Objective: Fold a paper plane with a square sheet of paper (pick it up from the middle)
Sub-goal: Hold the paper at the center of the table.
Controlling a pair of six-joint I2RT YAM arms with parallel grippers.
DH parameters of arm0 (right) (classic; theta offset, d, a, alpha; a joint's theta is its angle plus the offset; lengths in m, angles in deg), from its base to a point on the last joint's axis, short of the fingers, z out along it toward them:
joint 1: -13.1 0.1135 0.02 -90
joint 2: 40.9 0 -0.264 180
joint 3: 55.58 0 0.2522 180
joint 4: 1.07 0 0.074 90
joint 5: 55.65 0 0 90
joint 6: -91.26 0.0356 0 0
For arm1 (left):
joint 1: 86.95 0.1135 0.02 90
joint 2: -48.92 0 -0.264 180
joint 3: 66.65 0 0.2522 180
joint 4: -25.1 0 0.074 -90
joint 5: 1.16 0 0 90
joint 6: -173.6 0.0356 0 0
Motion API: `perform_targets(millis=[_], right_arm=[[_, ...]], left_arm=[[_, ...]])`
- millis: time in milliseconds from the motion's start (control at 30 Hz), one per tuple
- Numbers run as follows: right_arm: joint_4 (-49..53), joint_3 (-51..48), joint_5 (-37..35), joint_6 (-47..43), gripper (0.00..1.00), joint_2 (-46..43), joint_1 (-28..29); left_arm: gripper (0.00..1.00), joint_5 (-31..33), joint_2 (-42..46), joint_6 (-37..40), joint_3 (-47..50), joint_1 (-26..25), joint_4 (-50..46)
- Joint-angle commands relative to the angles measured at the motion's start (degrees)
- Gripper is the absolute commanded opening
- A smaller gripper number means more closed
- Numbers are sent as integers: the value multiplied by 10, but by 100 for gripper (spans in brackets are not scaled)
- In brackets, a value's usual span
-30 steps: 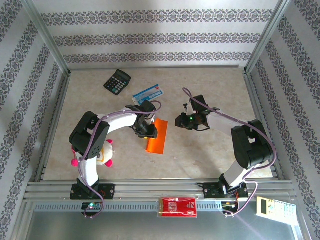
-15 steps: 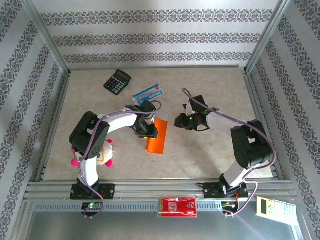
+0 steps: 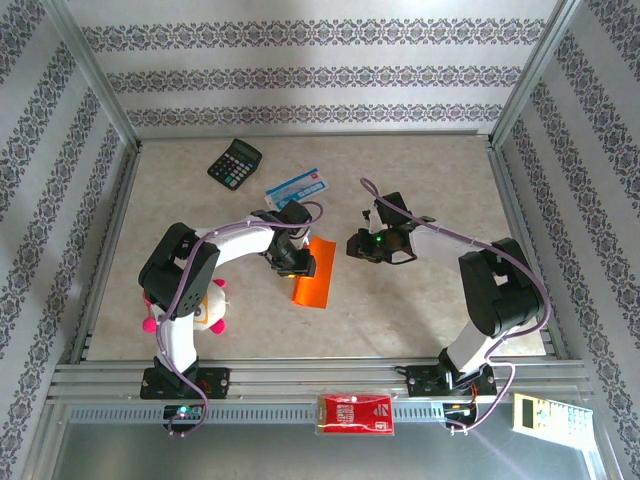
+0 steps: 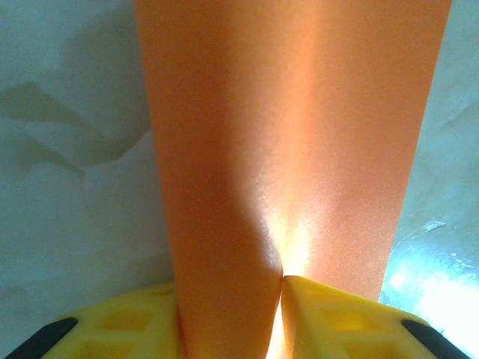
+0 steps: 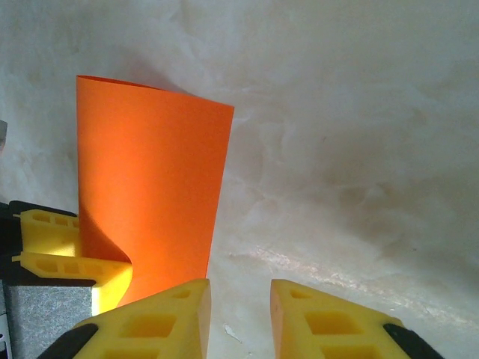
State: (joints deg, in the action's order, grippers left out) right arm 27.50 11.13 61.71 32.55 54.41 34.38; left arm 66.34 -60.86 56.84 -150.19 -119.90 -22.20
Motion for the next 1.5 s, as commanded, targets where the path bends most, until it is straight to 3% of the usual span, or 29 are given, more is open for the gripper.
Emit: perform_targets(millis=[0,500,900,1467], right_arm=[[-5,2,1,4,28,6,4],[-20,-1,14,21,26,9,14],[-136,-24,88,116,3,52,42],[-167,-16,92,145,0,106,78]], left_arm=[[38,47,-36,8,20,3,-38],[37,48,-39,9,19,3,-37],[37,47,-39,8,22,3,-36],[37,48,-39,8,21,3,-36]])
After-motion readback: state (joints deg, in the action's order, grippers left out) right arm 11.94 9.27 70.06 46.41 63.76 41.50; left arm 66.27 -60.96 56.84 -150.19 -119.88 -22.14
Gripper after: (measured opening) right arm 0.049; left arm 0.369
